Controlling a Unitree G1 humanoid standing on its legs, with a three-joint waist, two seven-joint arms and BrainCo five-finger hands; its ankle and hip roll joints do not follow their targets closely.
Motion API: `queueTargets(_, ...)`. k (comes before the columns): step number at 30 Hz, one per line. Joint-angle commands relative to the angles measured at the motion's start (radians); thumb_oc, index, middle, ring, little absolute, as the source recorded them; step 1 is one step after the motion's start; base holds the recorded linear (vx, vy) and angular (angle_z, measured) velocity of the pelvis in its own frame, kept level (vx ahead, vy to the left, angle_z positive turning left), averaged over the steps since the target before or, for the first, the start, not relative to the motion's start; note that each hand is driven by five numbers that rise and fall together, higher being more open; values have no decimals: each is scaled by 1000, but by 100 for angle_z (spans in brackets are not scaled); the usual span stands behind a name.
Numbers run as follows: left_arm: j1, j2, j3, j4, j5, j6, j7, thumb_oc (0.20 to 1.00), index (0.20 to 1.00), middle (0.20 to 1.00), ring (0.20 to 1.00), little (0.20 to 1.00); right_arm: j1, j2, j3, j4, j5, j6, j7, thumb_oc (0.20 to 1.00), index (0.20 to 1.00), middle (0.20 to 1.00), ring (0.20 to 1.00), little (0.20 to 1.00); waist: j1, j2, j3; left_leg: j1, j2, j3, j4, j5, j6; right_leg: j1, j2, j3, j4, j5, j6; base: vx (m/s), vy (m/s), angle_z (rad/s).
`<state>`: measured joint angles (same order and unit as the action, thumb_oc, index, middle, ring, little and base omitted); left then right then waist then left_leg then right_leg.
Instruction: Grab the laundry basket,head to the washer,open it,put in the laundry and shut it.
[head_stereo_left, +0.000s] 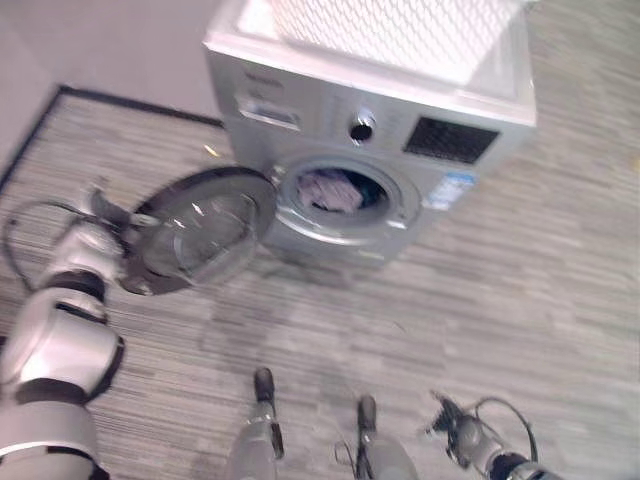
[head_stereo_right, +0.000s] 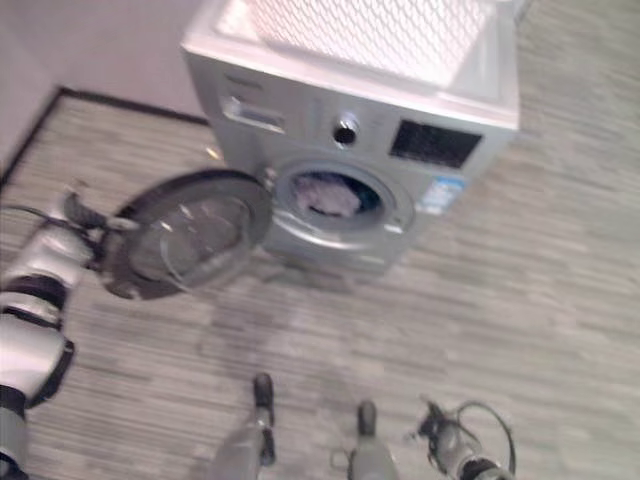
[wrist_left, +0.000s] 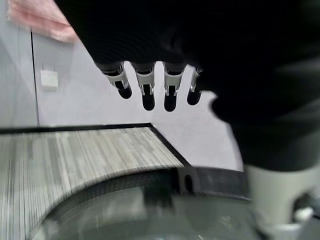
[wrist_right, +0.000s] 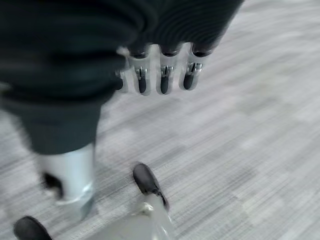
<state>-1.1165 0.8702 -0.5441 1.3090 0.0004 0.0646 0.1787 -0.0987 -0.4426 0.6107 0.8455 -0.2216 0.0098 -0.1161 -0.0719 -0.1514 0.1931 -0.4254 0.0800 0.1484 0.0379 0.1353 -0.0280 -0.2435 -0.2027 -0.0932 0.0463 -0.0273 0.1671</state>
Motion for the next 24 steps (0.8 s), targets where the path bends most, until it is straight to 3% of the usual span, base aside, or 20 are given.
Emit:
queueTargets(1, -108, 78, -2, 80, 0, -24, 10, 1000, 1000, 1000, 1000, 1000, -4, -28, -27, 88, 15, -12, 45, 1000, 1000, 1000, 1000, 1000, -4, -3, 59, -6, 44, -37, 103, -143, -19, 79, -56, 18, -20, 173, 58, 1, -17, -5)
queueTargets(15, -136, 71, -35, 79, 0, -43, -17, 1000, 1000, 1000, 1000, 1000, -37, -60, 27, -71, 25, -43, 60, 1000, 1000, 1000, 1000, 1000, -36, -51, 95, -78, 63, -36, 108, -138, -29, 5, -35, 33, -38, 212, 66, -6, 1, -1)
queueTargets(24, -57, 35, -43, -16, -28, -99, -55, 1000, 1000, 1000, 1000, 1000, -21, -88, 22, -95, 19, -56, 64, 1000, 1000, 1000, 1000, 1000, -52, -48, 99, -109, 61, -41, 101, -132, -33, -18, -34, 29, -52, 223, 73, 0, 0, 0)
